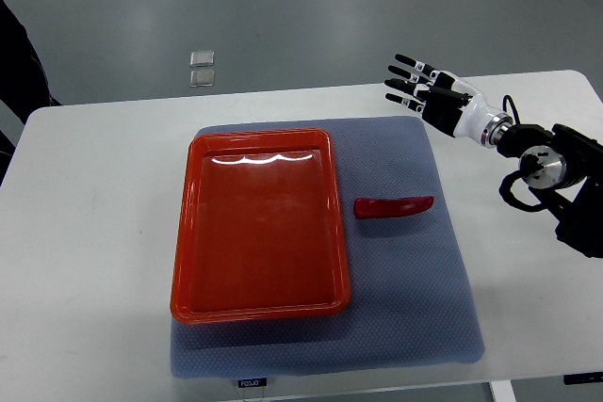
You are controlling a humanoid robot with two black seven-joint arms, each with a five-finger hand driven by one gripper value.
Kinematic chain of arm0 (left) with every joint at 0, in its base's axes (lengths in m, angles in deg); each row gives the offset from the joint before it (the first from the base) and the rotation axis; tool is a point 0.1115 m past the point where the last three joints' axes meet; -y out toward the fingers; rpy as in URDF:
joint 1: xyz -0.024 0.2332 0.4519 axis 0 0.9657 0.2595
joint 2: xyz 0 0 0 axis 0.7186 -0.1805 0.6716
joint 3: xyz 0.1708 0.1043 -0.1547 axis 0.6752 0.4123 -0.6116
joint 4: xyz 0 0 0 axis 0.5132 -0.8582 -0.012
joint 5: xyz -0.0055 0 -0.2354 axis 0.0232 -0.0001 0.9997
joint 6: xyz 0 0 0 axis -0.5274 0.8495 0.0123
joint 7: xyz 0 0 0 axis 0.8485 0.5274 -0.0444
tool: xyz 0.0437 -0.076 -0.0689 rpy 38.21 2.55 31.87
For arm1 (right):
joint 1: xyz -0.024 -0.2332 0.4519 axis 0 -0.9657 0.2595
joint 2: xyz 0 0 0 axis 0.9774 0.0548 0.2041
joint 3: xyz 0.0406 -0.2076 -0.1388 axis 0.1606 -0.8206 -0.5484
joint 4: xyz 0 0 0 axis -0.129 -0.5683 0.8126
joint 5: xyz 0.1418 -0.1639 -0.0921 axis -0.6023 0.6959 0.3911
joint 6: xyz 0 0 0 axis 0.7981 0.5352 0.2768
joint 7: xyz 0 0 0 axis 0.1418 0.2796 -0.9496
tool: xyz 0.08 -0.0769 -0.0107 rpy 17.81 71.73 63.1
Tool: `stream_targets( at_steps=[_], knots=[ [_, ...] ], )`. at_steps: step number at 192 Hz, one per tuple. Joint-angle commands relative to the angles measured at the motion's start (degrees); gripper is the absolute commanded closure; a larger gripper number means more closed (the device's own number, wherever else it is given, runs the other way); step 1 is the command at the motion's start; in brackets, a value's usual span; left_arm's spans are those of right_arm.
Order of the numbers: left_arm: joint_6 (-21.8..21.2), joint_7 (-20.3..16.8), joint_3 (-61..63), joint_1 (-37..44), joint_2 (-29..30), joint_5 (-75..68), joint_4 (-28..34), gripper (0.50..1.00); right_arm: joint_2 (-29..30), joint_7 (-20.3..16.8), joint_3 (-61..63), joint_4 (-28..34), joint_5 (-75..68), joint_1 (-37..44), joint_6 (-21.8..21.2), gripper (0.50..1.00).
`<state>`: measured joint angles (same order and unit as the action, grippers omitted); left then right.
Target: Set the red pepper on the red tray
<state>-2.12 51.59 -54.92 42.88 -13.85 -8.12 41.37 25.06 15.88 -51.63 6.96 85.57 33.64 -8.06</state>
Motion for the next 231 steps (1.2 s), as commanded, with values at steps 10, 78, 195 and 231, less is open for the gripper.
stream_targets(
  at_steps=[10, 78, 195, 231],
  knots=[
    [0.00, -0.06, 0.00, -0.13, 0.00, 0.05, 0.01, 0.500, 0.03, 0.04, 0.00, -0.06, 0.00, 0.22, 0.23, 0.585],
    [-0.53, -0.06, 0.00, 0.13, 0.00, 0.05, 1.86, 0.500, -0.76, -0.05, -0.26, -0.06, 0.00, 0.22, 0.41, 0.585],
    [-0.53, -0.06, -0.18, 0.13, 0.00, 0.05, 3.00, 0.500, -3.13, 2.85, -1.32, 0.64, 22.85, 0.48, -3.55, 0.587],
    [-0.53, -0.06, -0.18, 0.13, 0.00, 0.05, 3.00, 0.500, -5.86, 5.93, -1.67, 6.35, 43.77, 0.48, -4.69, 0.585]
  ],
)
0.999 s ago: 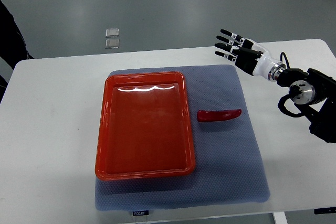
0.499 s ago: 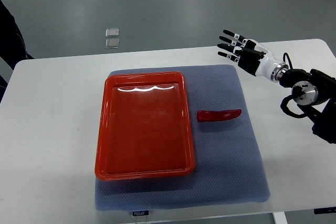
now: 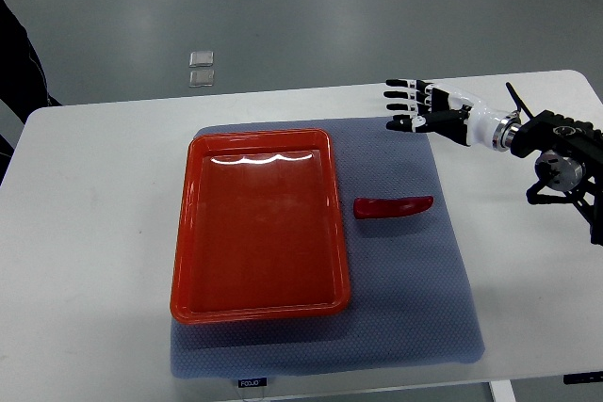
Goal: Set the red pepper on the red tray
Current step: 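Lower the right hand down onto the red pepper beside the tray, then close the right hand fingers around the red pepper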
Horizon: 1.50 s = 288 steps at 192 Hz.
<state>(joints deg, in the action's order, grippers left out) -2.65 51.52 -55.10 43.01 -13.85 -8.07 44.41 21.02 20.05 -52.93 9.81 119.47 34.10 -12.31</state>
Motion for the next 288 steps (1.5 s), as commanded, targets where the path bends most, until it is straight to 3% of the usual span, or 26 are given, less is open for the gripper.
stream_targets(
  at_steps=[1, 36, 89, 117, 143, 186, 237, 252, 265, 288],
  knots=[
    [0.00, 0.01, 0.00, 0.09, 0.00, -0.01, -0.03, 0.500, -2.16, 1.84, -0.37, 4.03, 11.08, 0.02, -0.43, 0.585],
    [0.00, 0.01, 0.00, 0.00, 0.00, -0.01, -0.03, 0.500, -5.94, 4.30, -4.32, 10.88, 28.58, 1.60, -0.52, 0.587],
    [0.00, 0.01, 0.00, 0.00, 0.00, -0.01, -0.03, 0.500, -11.66, 6.32, -13.82, 19.41, 33.94, 5.64, 0.27, 0.585],
    [0.00, 0.01, 0.00, 0.00, 0.00, -0.01, 0.06, 0.500, -11.57, 6.32, -14.43, 22.05, 38.07, 5.56, 0.97, 0.585],
    [0.00, 0.01, 0.00, 0.00, 0.00, -0.01, 0.06, 0.500, -11.04, 6.32, -17.51, 22.05, 41.85, 5.12, 5.63, 0.587],
    [0.00, 0.01, 0.00, 0.00, 0.00, -0.01, -0.03, 0.500, -10.43, 7.90, -21.81, 22.93, 42.73, 1.34, 20.22, 0.587],
    [0.00, 0.01, 0.00, 0.00, 0.00, -0.01, 0.06, 0.500, -10.60, 8.25, -23.84, 22.84, 43.61, 0.99, 24.44, 0.593],
    [0.00, 0.01, 0.00, 0.00, 0.00, -0.01, -0.03, 0.500, -10.60, 8.25, -23.84, 22.84, 43.61, 1.07, 24.53, 0.613],
    [0.00, 0.01, 0.00, 0.00, 0.00, -0.01, -0.03, 0.500, -10.78, 8.25, -23.75, 22.84, 43.61, 1.07, 24.44, 0.691],
    [0.00, 0.01, 0.00, 0.00, 0.00, -0.01, -0.03, 0.500, -10.87, 8.34, -23.75, 22.84, 43.61, 1.25, 24.44, 0.748]
  ],
)
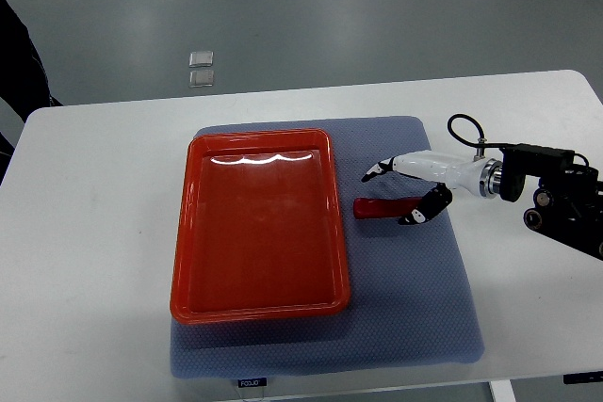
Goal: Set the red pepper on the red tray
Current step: 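Close the right hand fingers around the red pepper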
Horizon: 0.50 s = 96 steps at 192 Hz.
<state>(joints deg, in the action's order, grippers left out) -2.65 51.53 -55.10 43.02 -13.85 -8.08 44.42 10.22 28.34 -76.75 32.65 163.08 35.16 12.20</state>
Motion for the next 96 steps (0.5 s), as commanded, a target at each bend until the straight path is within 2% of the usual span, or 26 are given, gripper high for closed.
stream_targets(
  at_steps=[1, 9, 50, 74, 88, 96],
  knots=[
    [0.00, 0.00, 0.00, -0.02, 0.00, 0.00, -0.05, 0.500, -0.16, 0.06, 0.07, 0.00, 0.00, 0.19, -0.07, 0.756],
    [0.00, 0.00, 0.00, -0.02, 0.00, 0.00, 0.04, 0.500, -0.07, 0.06, -0.02, 0.00, 0.00, 0.19, -0.07, 0.785],
    [0.00, 0.00, 0.00, -0.02, 0.00, 0.00, -0.05, 0.500, 0.28, 0.06, -0.10, 0.00, 0.18, 0.10, -0.42, 0.859],
    [0.00, 0.00, 0.00, -0.02, 0.00, 0.00, 0.04, 0.500, 0.10, 0.06, -0.90, 0.00, 0.27, 0.45, -0.51, 0.948],
    [0.00, 0.00, 0.00, -0.02, 0.00, 0.00, -0.05, 0.500, 0.10, 0.06, -0.90, 0.00, 0.27, 0.45, -0.60, 0.961],
    [0.00, 0.00, 0.00, -0.02, 0.00, 0.00, 0.04, 0.500, 0.10, 0.06, -0.90, 0.00, 0.27, 0.45, -0.68, 0.989]
  ],
)
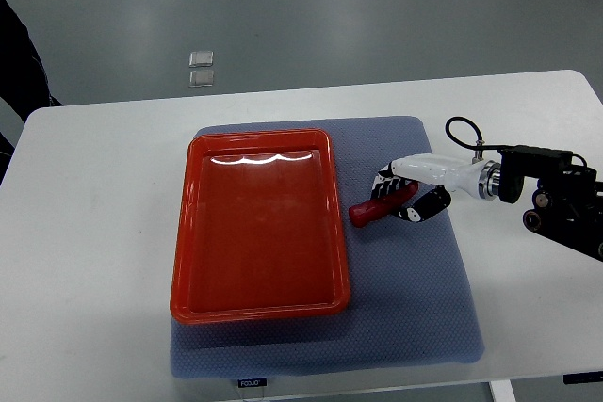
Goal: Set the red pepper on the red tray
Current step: 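Close the right hand fingers around the red pepper, then lift the red pepper and carry it over the red tray, then open the right hand to release the pepper into the tray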
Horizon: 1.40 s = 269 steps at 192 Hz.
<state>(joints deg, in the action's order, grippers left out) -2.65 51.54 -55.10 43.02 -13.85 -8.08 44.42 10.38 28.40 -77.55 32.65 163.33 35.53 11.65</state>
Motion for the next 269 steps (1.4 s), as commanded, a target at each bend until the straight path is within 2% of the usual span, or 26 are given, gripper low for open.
stream_targets(
  at_steps=[1, 78, 105, 144, 168, 232, 233, 234, 235, 236, 237, 239, 240, 241, 242, 243, 244, 245, 246, 247, 248, 249, 252, 258, 269],
  knots=[
    [0.00, -0.01, 0.00, -0.01, 0.00, 0.00, -0.04, 0.500, -0.14, -0.01, -0.09, 0.00, 0.02, 0.08, -0.14, 0.995],
    [0.00, -0.01, 0.00, -0.01, 0.00, 0.00, -0.04, 0.500, -1.46, 0.87, 0.96, 0.09, -0.86, 4.22, -0.14, 1.000],
    [0.00, -0.01, 0.00, -0.01, 0.00, 0.00, 0.04, 0.500, -0.23, 3.16, 1.14, 0.09, -1.39, 7.29, -0.14, 1.000],
    [0.00, -0.01, 0.00, -0.01, 0.00, 0.00, 0.04, 0.500, 9.09, 3.86, 0.35, -0.79, -2.44, 9.40, -0.14, 1.000],
    [0.00, -0.01, 0.00, -0.01, 0.00, 0.00, 0.04, 0.500, 14.53, 3.77, -0.27, -4.39, -2.44, 9.49, -0.23, 1.000],
    [0.00, -0.01, 0.00, -0.01, 0.00, 0.00, 0.04, 0.500, 24.29, 3.33, -3.78, -11.60, -2.27, 10.37, 0.30, 1.000],
    [0.00, -0.01, 0.00, -0.01, 0.00, 0.00, 0.04, 0.500, 24.38, 3.33, -3.96, -11.78, -2.27, 10.37, 0.39, 0.969],
    [0.00, -0.01, 0.00, -0.01, 0.00, 0.00, 0.04, 0.500, 24.38, 3.33, -3.96, -11.78, -2.27, 10.37, 0.39, 0.969],
    [0.00, -0.01, 0.00, -0.01, 0.00, 0.00, 0.04, 0.500, 24.55, 3.33, -4.13, -11.95, -2.36, 10.37, 0.39, 0.924],
    [0.00, -0.01, 0.00, -0.01, 0.00, 0.00, 0.04, 0.500, 24.56, 3.33, -4.13, -11.95, -2.36, 10.37, 0.39, 0.924],
    [0.00, -0.01, 0.00, -0.01, 0.00, 0.00, -0.04, 0.500, 24.64, 3.33, -4.22, -12.04, -2.36, 10.45, 0.48, 0.881],
    [0.00, -0.01, 0.00, -0.01, 0.00, 0.00, -0.04, 0.500, 24.64, 3.33, -4.22, -12.04, -2.36, 10.46, 0.48, 0.881],
    [0.00, -0.01, 0.00, -0.01, 0.00, 0.00, -0.04, 0.500, 24.73, 3.33, -4.22, -12.13, -2.36, 10.46, 0.48, 0.841],
    [0.00, -0.01, 0.00, -0.01, 0.00, 0.00, -0.04, 0.500, 24.73, 3.33, -4.22, -12.13, -2.36, 10.46, 0.48, 0.840],
    [0.00, -0.01, 0.00, -0.01, 0.00, 0.00, 0.04, 0.500, 24.82, 3.42, -4.31, -12.13, -2.36, 10.46, 0.48, 0.806],
    [0.00, -0.01, 0.00, -0.01, 0.00, 0.00, 0.04, 0.500, 24.82, 3.42, -4.31, -12.13, -2.36, 10.46, 0.48, 0.805],
    [0.00, -0.01, 0.00, -0.01, 0.00, 0.00, 0.04, 0.500, 24.82, 3.42, -4.22, -12.13, -2.36, 10.54, 0.48, 0.769],
    [0.00, -0.01, 0.00, -0.01, 0.00, 0.00, 0.04, 0.500, 24.82, 3.42, -4.22, -12.13, -2.36, 10.54, 0.48, 0.769],
    [0.00, -0.01, 0.00, -0.01, 0.00, 0.00, 0.04, 0.500, 24.82, 3.42, -4.22, -12.13, -2.36, 10.54, 0.48, 0.734],
    [0.00, -0.01, 0.00, -0.01, 0.00, 0.00, 0.04, 0.500, 24.82, 3.42, -4.22, -12.13, -2.36, 10.54, 0.48, 0.734],
    [0.00, -0.01, 0.00, -0.01, 0.00, 0.00, 0.04, 0.500, 24.82, 3.42, -4.22, -12.13, -2.44, 10.54, 0.48, 0.701],
    [0.00, -0.01, 0.00, -0.01, 0.00, 0.00, 0.04, 0.500, 24.82, 3.42, -4.22, -12.13, -2.44, 10.54, 0.48, 0.701],
    [0.00, -0.01, 0.00, -0.01, 0.00, 0.00, 0.04, 0.500, 24.82, 3.42, -4.13, -12.13, -2.53, 10.54, 0.48, 0.650],
    [0.00, -0.01, 0.00, -0.01, 0.00, 0.00, 0.04, 0.500, 24.82, 3.42, -4.13, -12.13, -2.79, 10.54, 0.39, 0.611],
    [0.00, -0.01, 0.00, -0.01, 0.00, 0.00, 0.04, 0.500, 24.73, 3.42, -4.05, -12.13, -3.58, 10.54, 0.39, 0.597]
  ],
)
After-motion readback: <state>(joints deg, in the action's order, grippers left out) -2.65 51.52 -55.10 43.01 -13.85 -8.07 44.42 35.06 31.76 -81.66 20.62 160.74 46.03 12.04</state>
